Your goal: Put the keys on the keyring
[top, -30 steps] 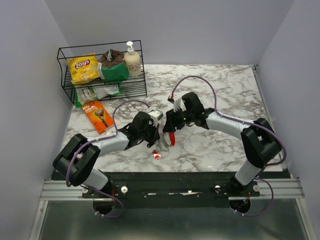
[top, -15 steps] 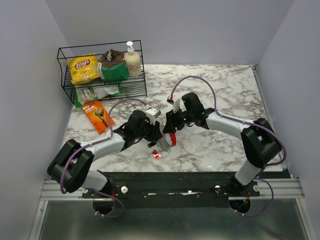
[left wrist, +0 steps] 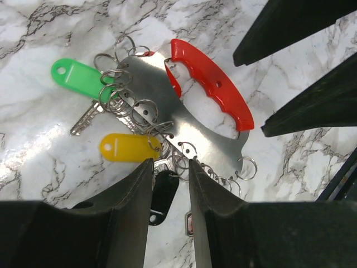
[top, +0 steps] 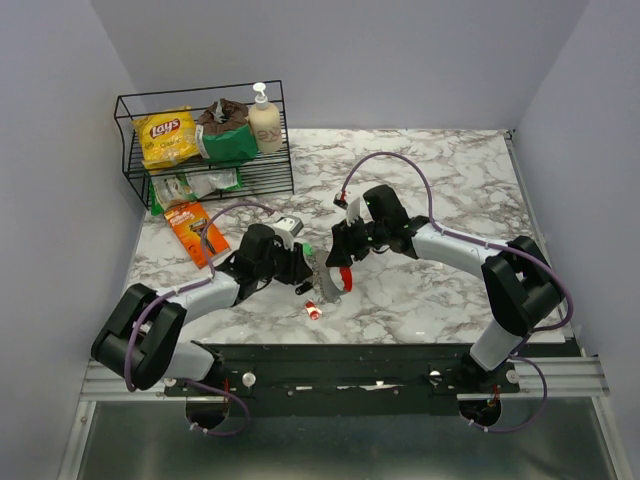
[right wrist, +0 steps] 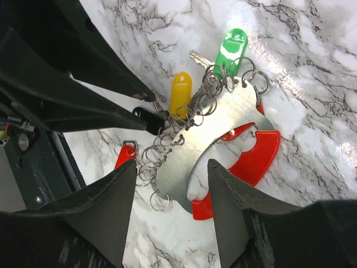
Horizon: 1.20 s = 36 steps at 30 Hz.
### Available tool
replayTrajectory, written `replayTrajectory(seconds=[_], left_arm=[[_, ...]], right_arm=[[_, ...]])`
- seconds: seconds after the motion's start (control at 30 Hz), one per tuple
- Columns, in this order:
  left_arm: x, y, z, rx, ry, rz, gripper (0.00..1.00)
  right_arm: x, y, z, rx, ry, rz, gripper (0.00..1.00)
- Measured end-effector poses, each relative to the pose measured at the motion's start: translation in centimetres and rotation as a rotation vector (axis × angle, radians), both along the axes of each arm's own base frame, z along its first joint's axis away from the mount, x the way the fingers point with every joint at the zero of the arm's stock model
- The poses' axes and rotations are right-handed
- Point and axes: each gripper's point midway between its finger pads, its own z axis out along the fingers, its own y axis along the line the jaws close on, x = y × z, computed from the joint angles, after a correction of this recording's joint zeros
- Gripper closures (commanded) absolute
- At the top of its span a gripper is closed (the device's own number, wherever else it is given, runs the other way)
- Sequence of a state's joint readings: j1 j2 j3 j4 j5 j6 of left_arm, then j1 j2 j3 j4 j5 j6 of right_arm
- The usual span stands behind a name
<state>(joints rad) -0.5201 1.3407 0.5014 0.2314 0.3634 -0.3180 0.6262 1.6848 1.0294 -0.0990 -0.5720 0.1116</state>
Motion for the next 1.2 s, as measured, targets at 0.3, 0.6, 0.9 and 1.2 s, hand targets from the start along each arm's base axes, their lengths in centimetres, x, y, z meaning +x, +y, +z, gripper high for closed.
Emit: replayTrajectory(seconds=[0.3,0.6,0.9,1.2], left_arm=[[-0.2,-0.7,-0.8,-0.091,0.056,-0.038,0.6],[-0.2,-1.3,-1.5,-0.112,0.081,-0.05,0.59],[-0.3,-1.2,-2.7,-0.097,0.109,-0.048,0.55],[0.0,-1.3,-1.6,-0.111,0.07,-0.048,0.52]], right_arm=[[0.0,0.0,0.0,0.0,0.0,0.0,0.37],[0.0,0.0,0.0,0.0,0.0,0.0,0.38],[0.0,0.0,0.0,0.0,0.0,0.001,0.37],[0.0,0.0,0.0,0.0,0.0,0.002,0.37]])
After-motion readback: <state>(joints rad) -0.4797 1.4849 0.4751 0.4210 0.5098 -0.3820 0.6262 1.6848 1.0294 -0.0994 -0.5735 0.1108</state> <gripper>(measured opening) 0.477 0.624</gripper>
